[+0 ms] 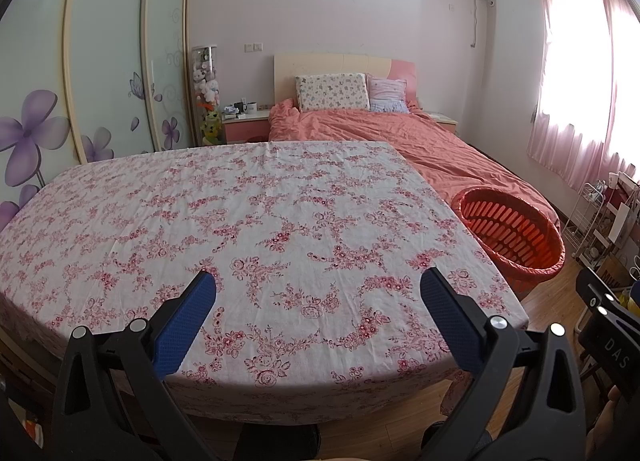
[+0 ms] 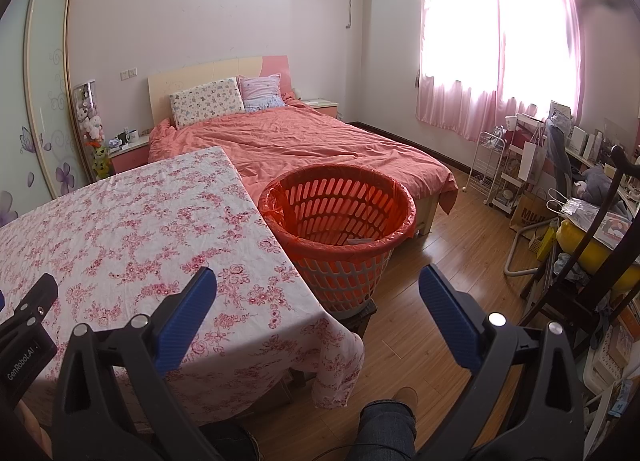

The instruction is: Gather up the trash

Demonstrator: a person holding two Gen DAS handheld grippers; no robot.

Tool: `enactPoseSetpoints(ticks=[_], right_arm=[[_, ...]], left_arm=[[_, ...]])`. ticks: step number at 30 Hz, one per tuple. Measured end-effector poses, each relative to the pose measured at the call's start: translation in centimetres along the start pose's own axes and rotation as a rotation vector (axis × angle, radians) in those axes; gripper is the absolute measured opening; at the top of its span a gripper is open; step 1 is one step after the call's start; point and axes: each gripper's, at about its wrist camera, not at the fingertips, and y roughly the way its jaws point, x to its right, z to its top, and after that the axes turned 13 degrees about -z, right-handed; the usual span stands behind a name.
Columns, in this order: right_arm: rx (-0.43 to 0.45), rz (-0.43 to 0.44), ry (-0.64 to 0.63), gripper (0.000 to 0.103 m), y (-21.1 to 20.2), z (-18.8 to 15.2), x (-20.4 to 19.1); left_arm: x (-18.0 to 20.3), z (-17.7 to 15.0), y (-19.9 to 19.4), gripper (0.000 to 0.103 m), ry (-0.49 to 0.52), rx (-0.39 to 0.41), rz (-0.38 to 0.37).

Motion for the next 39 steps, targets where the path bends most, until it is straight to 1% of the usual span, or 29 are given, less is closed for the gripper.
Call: enactPoseSetpoints(ticks=[17,39], right_arm=[[0.0,0.0,-0.001,0.099,0.03,0.0,-0.08],[-0.001,0.0,-0.004,0.099,0.04,0.04,-0.24]], left_arm=[[-0.13,-0.42,0.24,0.101,-0.001,-0.004,0.004],[-0.3,-0.14,0.25,0.101,0.006,-0.005,0.014]])
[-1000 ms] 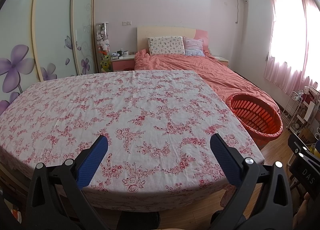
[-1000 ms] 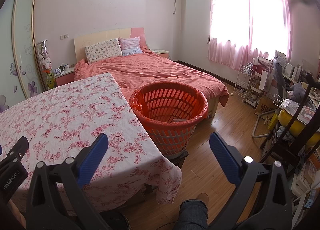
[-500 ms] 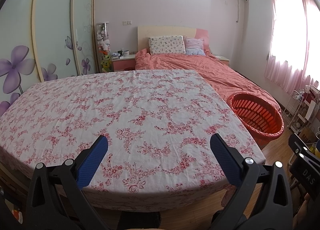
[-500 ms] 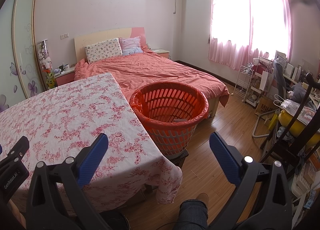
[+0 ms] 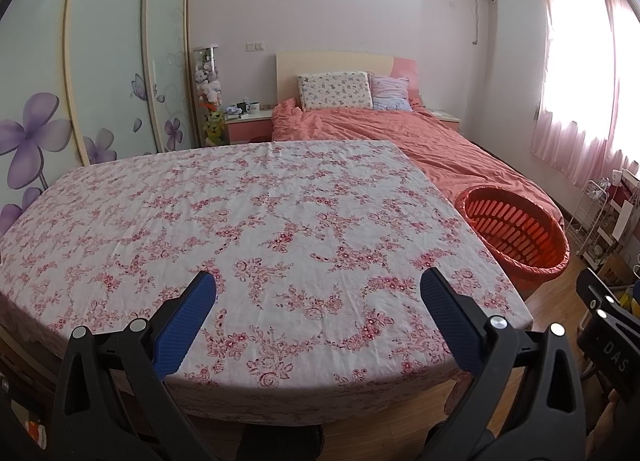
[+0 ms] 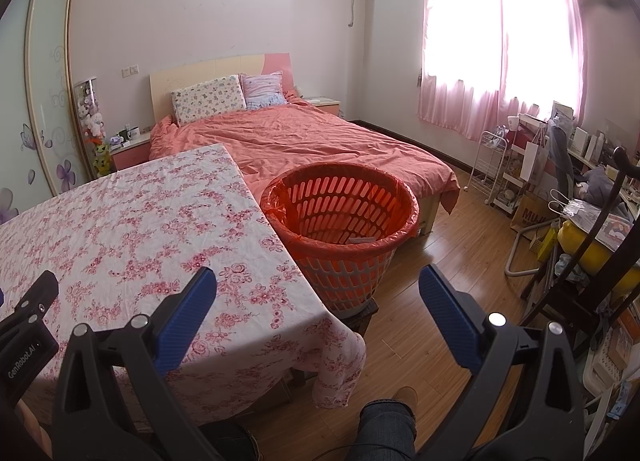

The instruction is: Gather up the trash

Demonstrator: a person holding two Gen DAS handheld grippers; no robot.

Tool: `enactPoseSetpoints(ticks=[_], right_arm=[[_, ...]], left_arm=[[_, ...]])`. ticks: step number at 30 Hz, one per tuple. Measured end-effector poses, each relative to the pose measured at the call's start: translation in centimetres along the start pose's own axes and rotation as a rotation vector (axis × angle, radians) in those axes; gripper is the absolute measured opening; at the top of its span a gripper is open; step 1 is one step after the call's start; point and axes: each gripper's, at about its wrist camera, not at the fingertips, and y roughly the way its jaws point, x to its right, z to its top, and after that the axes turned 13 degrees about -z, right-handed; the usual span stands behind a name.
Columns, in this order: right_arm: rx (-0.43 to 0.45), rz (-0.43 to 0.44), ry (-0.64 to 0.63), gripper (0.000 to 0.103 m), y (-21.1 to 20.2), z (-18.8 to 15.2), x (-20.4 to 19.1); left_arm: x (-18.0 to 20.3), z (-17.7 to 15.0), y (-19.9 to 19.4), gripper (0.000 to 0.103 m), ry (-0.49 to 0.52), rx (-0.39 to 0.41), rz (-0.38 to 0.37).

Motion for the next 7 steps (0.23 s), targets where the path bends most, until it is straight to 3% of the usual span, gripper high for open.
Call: enactPoseSetpoints(ticks=[7], right_arm=[[-0.001,0.0,0.001,0.099,0.01,0.0,-0.05]], left_arm=[[-0.05,0.08,0.04,0.101,0.001,-0.007,-0.003]])
